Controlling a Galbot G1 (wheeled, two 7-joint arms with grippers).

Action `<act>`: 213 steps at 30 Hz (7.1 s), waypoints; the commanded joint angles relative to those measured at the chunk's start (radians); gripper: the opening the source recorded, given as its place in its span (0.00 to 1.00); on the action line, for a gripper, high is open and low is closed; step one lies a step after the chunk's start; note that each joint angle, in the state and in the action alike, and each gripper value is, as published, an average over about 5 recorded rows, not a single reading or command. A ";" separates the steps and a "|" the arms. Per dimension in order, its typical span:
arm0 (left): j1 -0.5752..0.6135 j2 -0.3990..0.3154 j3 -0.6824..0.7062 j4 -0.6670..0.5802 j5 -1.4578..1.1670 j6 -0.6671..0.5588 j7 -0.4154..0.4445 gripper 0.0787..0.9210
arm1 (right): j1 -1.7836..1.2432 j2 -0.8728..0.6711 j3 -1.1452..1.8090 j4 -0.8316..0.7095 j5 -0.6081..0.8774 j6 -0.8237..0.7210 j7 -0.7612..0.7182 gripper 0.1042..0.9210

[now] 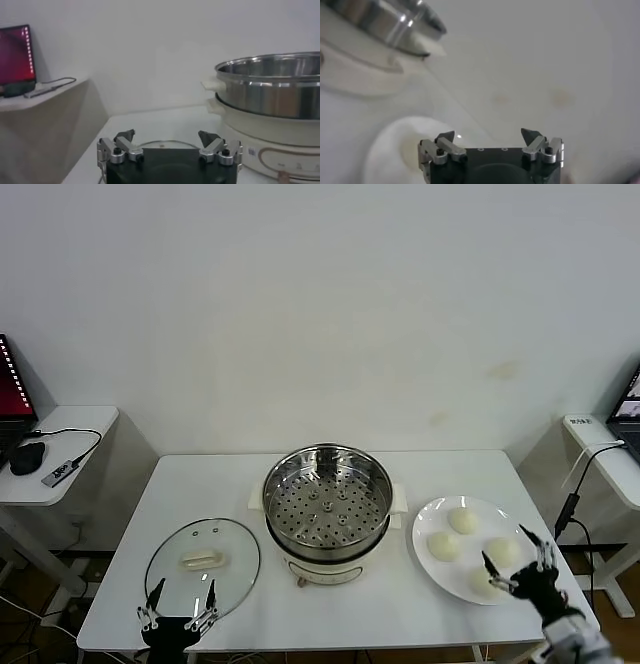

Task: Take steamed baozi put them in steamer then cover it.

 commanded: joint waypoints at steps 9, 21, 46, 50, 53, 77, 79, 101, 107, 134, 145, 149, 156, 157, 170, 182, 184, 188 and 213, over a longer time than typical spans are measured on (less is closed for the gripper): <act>-0.027 -0.014 0.004 -0.040 0.081 0.047 0.018 0.88 | 0.596 -0.450 -0.407 -0.326 -0.030 0.025 -0.466 0.88; -0.062 -0.017 -0.005 -0.040 0.089 0.081 0.018 0.88 | 1.278 -0.441 -1.208 -0.567 0.057 -0.005 -0.696 0.88; -0.079 -0.023 -0.043 -0.043 0.099 0.084 0.024 0.88 | 1.386 -0.114 -1.400 -0.870 0.008 -0.033 -0.640 0.88; -0.078 -0.021 -0.049 -0.043 0.101 0.083 0.024 0.88 | 1.385 -0.078 -1.393 -0.915 -0.010 -0.031 -0.632 0.88; -0.079 -0.022 -0.055 -0.042 0.103 0.082 0.021 0.88 | 1.377 -0.060 -1.385 -0.933 -0.015 -0.034 -0.631 0.88; -0.079 -0.026 -0.042 -0.048 0.113 0.084 0.020 0.88 | 1.435 -0.094 -1.432 -0.880 0.042 -0.073 -0.661 0.54; -0.080 -0.025 -0.041 -0.048 0.113 0.084 0.021 0.88 | 1.466 -0.124 -1.461 -0.838 0.069 -0.080 -0.664 0.55; -0.100 0.001 -0.023 -0.014 0.099 0.083 0.024 0.88 | 2.180 -0.153 -1.948 -0.496 0.482 -0.173 -0.670 0.56; -0.105 0.004 -0.036 -0.004 0.085 0.083 0.027 0.88 | 2.222 0.021 -1.972 -0.539 0.523 -0.147 -0.654 0.56; -0.095 -0.019 -0.073 -0.024 0.053 0.057 0.024 0.88 | 1.993 0.372 -2.106 -0.716 0.044 0.305 -0.573 0.56; -0.101 -0.021 -0.069 -0.021 0.059 0.055 0.024 0.88 | 1.940 0.397 -2.075 -0.792 -0.051 0.367 -0.519 0.61; -0.099 -0.022 -0.069 -0.023 0.059 0.055 0.024 0.88 | 1.935 0.401 -2.068 -0.804 -0.049 0.376 -0.512 0.68; -0.094 -0.022 -0.069 -0.032 0.062 0.056 0.024 0.88 | 2.019 0.354 -2.073 -0.725 0.103 0.342 -0.544 0.87; -0.094 -0.022 -0.068 -0.034 0.062 0.056 0.025 0.88 | 2.044 0.342 -2.074 -0.707 0.141 0.322 -0.557 0.87; -0.085 0.007 -0.075 -0.063 0.041 0.052 0.055 0.88 | 2.219 -0.036 -2.045 -0.316 0.507 -0.223 -0.679 0.88; -0.097 0.041 -0.051 -0.062 0.039 0.053 0.064 0.88 | 2.135 -0.548 -2.007 -0.094 0.469 -0.296 -0.678 0.88; -0.102 0.046 -0.048 -0.057 0.038 0.053 0.064 0.88 | 2.109 -0.601 -2.009 -0.073 0.456 -0.291 -0.677 0.88; -0.113 0.053 -0.043 -0.044 0.035 0.052 0.064 0.88 | 2.036 -0.652 -2.008 -0.068 0.427 -0.285 -0.668 0.88; -0.135 0.042 -0.078 -0.004 0.042 0.057 0.067 0.88 | 1.412 -0.288 -1.598 -0.490 0.183 -0.230 -0.600 0.88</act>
